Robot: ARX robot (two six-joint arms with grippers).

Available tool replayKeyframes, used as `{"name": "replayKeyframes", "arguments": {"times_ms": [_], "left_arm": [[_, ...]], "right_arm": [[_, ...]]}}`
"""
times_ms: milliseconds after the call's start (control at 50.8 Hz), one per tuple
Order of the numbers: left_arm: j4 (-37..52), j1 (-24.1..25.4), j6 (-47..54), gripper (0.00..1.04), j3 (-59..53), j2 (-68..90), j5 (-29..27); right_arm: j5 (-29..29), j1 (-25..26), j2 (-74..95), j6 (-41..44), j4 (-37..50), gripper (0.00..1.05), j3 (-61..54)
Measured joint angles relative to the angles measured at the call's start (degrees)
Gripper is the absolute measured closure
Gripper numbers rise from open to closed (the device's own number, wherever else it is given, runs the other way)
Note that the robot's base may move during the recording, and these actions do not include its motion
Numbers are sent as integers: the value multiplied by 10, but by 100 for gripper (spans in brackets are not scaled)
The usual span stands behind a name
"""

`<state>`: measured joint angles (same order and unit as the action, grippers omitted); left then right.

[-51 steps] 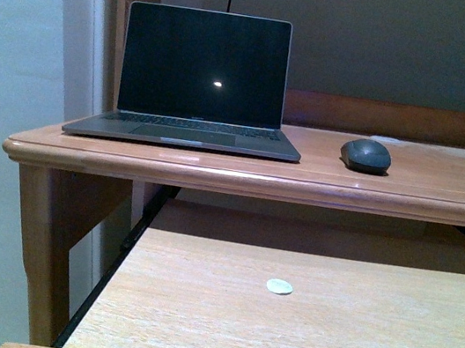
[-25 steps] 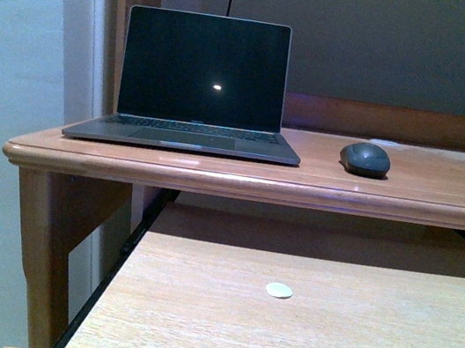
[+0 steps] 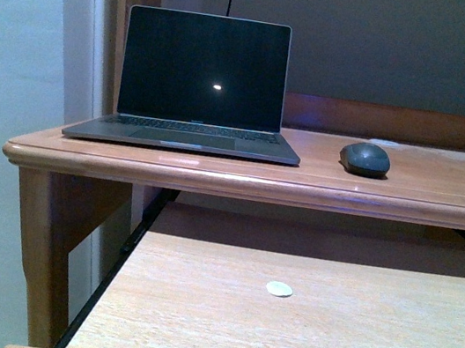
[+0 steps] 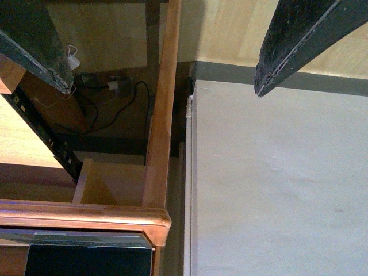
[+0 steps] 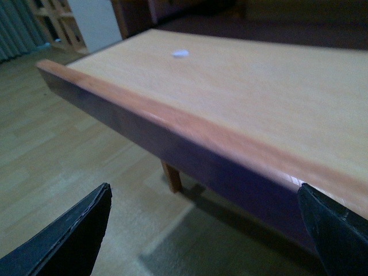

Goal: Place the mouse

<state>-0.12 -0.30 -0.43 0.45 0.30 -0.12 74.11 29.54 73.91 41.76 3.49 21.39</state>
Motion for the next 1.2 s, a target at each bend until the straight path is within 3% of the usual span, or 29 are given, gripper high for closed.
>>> {"name": "replayKeyframes", "arguments": {"times_ms": [118, 236, 472, 590, 708, 846, 1082, 1200], "left_arm": [[0, 0, 0, 8, 0, 0, 0], [0, 0, 0, 8, 0, 0, 0], [0, 0, 0, 8, 0, 0, 0], [0, 0, 0, 8, 0, 0, 0], [0, 0, 0, 8, 0, 0, 0], [0, 0, 0, 8, 0, 0, 0], [0, 0, 0, 8, 0, 0, 0], [0, 0, 0, 8, 0, 0, 0]], "right_arm": [[3, 32, 42, 78, -124, 7, 32], [5, 47, 50, 113, -127, 7, 41], [-16, 9, 30, 5, 50, 7, 5], [-73, -41, 42, -99, 205, 7, -19], [-181, -112, 96, -208, 382, 7, -21], [-310, -186, 156, -287, 489, 7, 5], [-654, -336, 287, -368, 505, 7, 150], [-741, -364, 314, -384, 489, 7, 198]]}}
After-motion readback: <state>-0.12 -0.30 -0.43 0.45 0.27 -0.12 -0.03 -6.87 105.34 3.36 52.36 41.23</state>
